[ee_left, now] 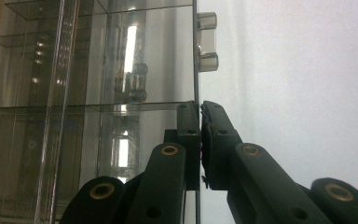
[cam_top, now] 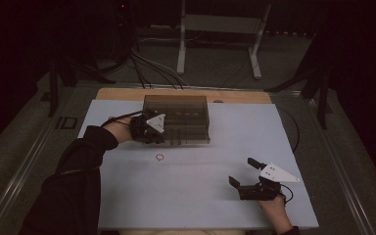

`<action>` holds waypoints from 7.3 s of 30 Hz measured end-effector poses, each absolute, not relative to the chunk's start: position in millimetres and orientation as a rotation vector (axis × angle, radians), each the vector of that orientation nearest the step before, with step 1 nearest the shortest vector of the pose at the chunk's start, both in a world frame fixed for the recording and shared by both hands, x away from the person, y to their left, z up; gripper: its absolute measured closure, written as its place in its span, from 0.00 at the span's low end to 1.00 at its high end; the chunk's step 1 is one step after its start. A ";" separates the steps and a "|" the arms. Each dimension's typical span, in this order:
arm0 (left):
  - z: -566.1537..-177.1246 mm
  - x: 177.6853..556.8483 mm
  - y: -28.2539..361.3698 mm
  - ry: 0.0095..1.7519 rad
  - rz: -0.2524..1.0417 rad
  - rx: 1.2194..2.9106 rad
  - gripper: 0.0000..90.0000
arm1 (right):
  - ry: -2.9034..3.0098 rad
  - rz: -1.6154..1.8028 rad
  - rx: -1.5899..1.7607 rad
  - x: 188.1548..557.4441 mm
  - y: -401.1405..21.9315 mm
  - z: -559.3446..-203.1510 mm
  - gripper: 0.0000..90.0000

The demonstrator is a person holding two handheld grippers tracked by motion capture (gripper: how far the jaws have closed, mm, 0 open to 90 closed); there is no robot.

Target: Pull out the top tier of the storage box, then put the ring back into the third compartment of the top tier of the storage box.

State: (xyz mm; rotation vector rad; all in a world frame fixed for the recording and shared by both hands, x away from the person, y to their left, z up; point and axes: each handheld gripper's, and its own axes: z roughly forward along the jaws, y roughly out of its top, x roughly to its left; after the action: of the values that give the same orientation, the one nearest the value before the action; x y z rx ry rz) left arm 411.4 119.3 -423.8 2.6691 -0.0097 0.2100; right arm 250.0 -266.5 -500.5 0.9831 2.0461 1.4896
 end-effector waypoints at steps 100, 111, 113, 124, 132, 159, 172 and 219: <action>-476.5 313.4 227.1 0.762 0.314 2.116 0.00 | 2.048 1.485 0.983 249.3 -265.0 -500.0 0.02; -493.6 295.8 236.1 0.798 0.323 2.062 0.00 | 2.051 1.482 0.982 249.7 -264.7 -500.3 0.02; -495.3 293.3 237.9 0.795 0.325 2.052 0.00 | 2.052 1.481 0.982 249.7 -264.6 -500.4 0.02; -502.3 278.1 243.9 0.834 0.356 2.063 0.00 | 2.054 1.482 0.979 249.9 -264.6 -500.4 0.02; -507.0 272.6 256.1 0.872 0.389 2.017 0.00 | 2.056 1.480 0.981 250.0 -264.8 -500.4 0.02; -506.2 271.7 253.3 0.856 0.362 2.020 0.00 | 2.067 1.484 0.969 251.5 -263.4 -500.6 0.02; -478.7 264.0 242.7 0.820 0.380 1.965 0.00 | 2.070 1.480 0.968 251.3 -262.7 -500.8 0.02; -502.0 312.0 144.0 0.666 0.350 2.156 0.27 | 2.065 1.484 0.964 250.5 -264.2 -500.3 0.02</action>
State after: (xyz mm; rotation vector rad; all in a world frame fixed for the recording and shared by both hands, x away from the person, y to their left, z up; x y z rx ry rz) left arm 312.0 144.0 -502.0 2.1560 0.6658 0.3503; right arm 250.5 -264.2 -500.3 0.9645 2.0652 1.4843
